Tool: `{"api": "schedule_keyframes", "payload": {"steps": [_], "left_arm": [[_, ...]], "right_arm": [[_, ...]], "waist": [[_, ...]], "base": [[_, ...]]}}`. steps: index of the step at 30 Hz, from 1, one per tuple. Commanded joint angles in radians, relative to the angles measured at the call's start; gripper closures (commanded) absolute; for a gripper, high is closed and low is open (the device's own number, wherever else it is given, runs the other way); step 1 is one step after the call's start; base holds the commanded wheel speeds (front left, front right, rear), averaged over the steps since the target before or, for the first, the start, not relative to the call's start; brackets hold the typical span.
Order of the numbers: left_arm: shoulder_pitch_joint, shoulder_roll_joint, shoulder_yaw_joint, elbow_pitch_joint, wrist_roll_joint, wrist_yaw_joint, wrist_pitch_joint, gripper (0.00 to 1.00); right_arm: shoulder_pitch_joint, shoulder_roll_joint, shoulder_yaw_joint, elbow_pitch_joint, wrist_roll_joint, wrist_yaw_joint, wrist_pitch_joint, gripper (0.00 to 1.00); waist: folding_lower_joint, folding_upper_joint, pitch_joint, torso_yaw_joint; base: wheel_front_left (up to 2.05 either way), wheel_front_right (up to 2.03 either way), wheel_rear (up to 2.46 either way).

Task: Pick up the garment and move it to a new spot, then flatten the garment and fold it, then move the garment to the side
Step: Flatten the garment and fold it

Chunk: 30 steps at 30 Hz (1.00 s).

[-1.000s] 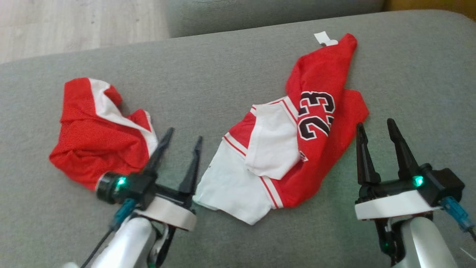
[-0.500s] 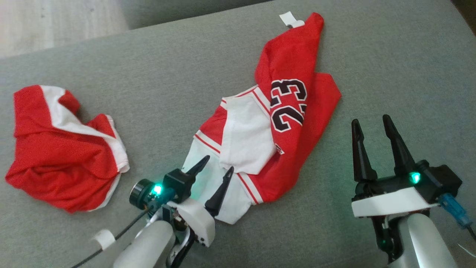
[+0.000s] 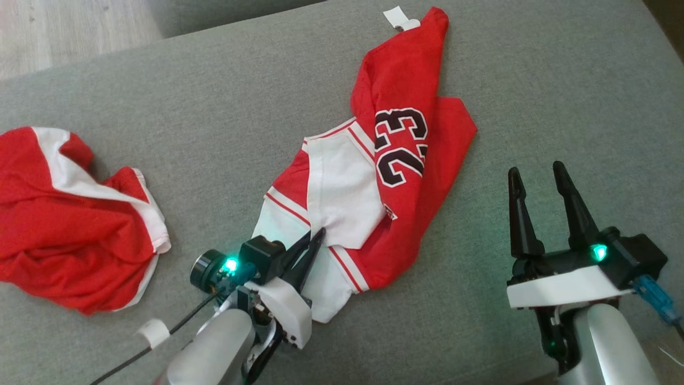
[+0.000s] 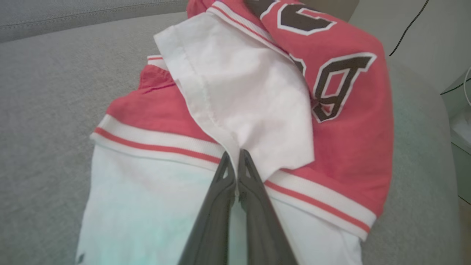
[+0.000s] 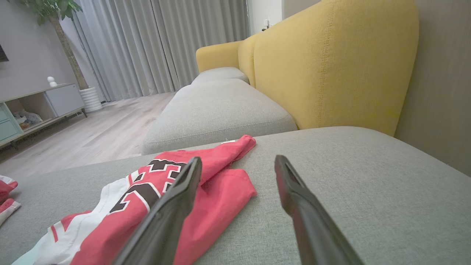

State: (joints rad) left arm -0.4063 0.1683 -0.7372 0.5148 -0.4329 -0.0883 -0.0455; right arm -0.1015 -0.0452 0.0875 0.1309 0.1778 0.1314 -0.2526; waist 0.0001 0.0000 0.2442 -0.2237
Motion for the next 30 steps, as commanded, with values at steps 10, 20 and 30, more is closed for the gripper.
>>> {"api": "schedule_keyframes", "payload": {"steps": [10, 20, 30], "left_arm": [[-0.116, 0.004, 0.126, -0.152, -0.076, -0.004, -0.118, 1.00], [-0.462, 0.201, 0.289, -0.118, -0.049, 0.034, 0.006, 1.00], [-0.719, 0.331, 0.280, 0.134, 0.058, 0.051, 0.102, 1.00]], "right_arm": [[-0.025, -0.005, 0.021, -0.017, 0.011, -0.001, -0.009, 0.00], [-0.065, -0.005, 0.081, -0.021, 0.039, -0.001, -0.009, 0.00], [-0.097, -0.005, 0.118, -0.038, 0.085, -0.001, -0.009, 0.00]], "waist": [[-0.0001, 0.0000, -0.038, 0.008], [-0.0001, 0.0000, 0.009, -0.062], [-0.0001, 0.0000, 0.094, -0.133]], "base": [[0.00, 0.00, 0.00], [0.00, 0.00, 0.00], [0.00, 0.00, 0.00]]}}
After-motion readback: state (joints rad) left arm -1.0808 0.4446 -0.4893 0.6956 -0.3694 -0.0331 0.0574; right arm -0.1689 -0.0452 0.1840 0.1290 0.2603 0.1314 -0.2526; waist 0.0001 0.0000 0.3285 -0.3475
